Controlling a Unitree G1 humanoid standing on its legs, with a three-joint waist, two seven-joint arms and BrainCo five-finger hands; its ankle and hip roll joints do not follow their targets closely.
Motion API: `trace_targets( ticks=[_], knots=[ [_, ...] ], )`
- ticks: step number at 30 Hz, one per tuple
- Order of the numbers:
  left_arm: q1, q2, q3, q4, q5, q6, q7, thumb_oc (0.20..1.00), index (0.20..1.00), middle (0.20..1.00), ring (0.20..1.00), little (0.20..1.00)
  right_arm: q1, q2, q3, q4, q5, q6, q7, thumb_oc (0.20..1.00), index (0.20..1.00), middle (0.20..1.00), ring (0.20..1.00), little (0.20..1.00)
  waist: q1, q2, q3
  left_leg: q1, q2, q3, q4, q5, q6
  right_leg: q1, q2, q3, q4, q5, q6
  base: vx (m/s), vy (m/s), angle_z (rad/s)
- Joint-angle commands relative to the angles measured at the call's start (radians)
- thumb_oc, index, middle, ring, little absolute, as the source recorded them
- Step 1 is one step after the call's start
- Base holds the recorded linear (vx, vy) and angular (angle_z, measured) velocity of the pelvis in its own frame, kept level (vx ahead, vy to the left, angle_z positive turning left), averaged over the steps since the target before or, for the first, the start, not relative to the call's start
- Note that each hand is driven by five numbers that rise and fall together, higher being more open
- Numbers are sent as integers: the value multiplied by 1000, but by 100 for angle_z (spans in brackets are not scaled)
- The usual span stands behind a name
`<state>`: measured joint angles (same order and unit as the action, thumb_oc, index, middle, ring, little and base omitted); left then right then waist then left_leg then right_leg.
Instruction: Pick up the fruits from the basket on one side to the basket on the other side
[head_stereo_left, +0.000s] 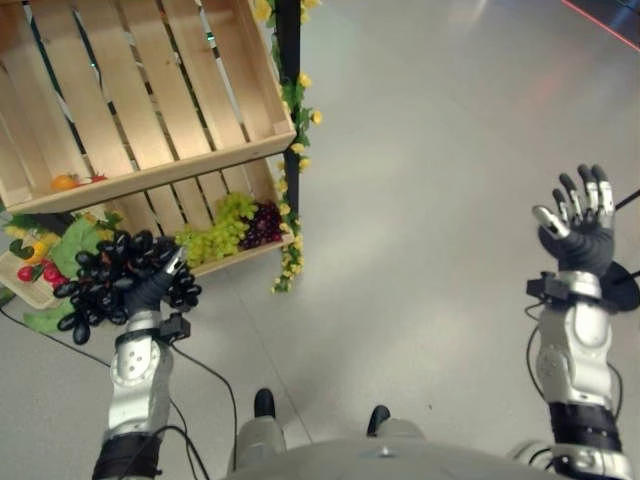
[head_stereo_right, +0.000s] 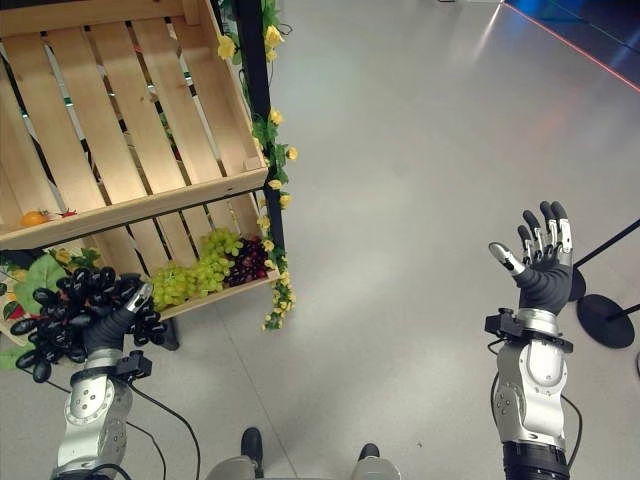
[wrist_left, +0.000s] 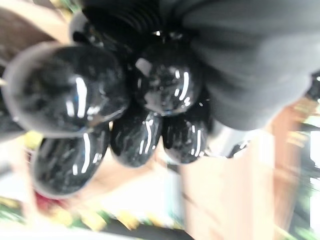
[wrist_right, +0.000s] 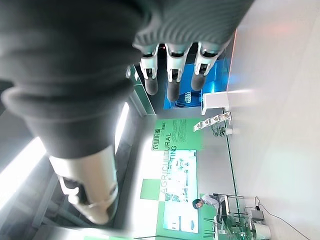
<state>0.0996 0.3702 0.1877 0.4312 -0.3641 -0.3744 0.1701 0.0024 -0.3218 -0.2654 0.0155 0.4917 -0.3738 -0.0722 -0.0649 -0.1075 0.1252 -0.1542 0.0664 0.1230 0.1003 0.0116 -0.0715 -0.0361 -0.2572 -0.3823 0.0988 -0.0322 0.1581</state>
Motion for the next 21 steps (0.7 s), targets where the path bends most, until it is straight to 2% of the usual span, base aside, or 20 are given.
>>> trace_targets(
  ticks=[1,4,6,7,9,10,12,13,14,15,17,20,21],
  knots=[
    [-66,37,87,34,37,-48,72,200,200,200,200,200,-55,-12,-3,-25,1,-60,-2,1000,1000,1000,1000,1000,8,-5,6,75,-7,33,21,-123,28,-30,-50,19,26,62,21,30,-8,-14],
    [-117,65,101,236,48,-26,135,200,200,200,200,200,-51,-14,22,-29,28,-71,-8,1000,1000,1000,1000,1000,-7,-21,5,82,10,53,22,-118,18,-34,-35,24,13,60,18,55,-44,-14],
    [-126,78,106,272,58,-22,146,200,200,200,200,200,-48,-18,24,-34,30,-73,-9,1000,1000,1000,1000,1000,-11,-26,5,84,17,57,25,-118,14,-33,-29,26,11,58,18,55,-59,-15],
    [-160,108,117,365,33,-21,166,200,200,200,200,200,-44,-21,40,-36,57,-83,-10,1000,1000,1000,1000,1000,-20,-37,5,87,36,63,39,-123,4,-32,-14,32,13,49,16,37,-43,-16],
    [-175,128,113,376,33,-18,174,200,200,200,200,200,-44,-22,46,-33,68,-88,-11,1000,1000,1000,1000,1000,-23,-46,5,83,40,64,42,-116,2,-34,-8,33,12,52,14,42,-73,-9],
    [-201,183,104,414,71,-3,187,200,200,200,200,200,-42,-32,59,-34,71,-87,-14,1000,1000,1000,1000,1000,-26,-58,11,78,58,64,60,-120,-7,-33,6,32,14,46,15,21,-79,-5],
    [-204,184,103,415,71,-4,187,200,200,200,200,200,-44,-31,58,-34,71,-87,-14,1000,1000,1000,1000,1000,-27,-61,10,73,55,63,59,-114,-6,-36,4,31,11,50,14,8,-36,-4],
    [-219,210,100,431,87,0,195,200,200,200,200,200,-44,-32,63,-36,78,-89,-13,1000,1000,1000,1000,1000,-28,-67,10,70,60,63,62,-114,-9,-37,8,29,10,49,13,59,-69,-9],
    [-272,285,93,478,101,14,195,200,200,200,200,200,-42,-30,73,-36,118,-95,-9,1000,1000,1000,1000,1000,-30,-86,20,62,78,64,83,-124,-16,-33,23,24,8,45,13,47,-68,-9],
    [-274,286,92,479,101,14,195,200,200,200,200,200,-43,-29,71,-35,119,-96,-8,1000,1000,1000,1000,1000,-31,-88,19,58,75,64,82,-119,-15,-36,21,24,6,49,12,47,-73,-9],
    [-347,357,78,512,96,31,205,200,200,200,200,200,-45,-14,94,-45,167,-107,-3,1000,1000,1000,1000,1000,-31,-106,46,26,91,62,120,-127,-25,-49,34,25,12,44,11,-19,-46,-5],
    [-390,389,57,511,94,40,209,200,200,200,200,200,-43,-11,97,-45,179,-106,-7,1000,1000,1000,1000,1000,-32,-116,60,0,95,57,143,-132,-27,-59,41,26,10,47,10,-11,-12,0],
    [-431,428,46,505,105,53,215,200,200,200,200,200,-39,-13,102,-44,177,-104,-12,1000,1000,1000,1000,1000,-33,-122,80,-22,98,51,155,-131,-31,-69,45,26,7,49,10,0,0,0]
  ],
)
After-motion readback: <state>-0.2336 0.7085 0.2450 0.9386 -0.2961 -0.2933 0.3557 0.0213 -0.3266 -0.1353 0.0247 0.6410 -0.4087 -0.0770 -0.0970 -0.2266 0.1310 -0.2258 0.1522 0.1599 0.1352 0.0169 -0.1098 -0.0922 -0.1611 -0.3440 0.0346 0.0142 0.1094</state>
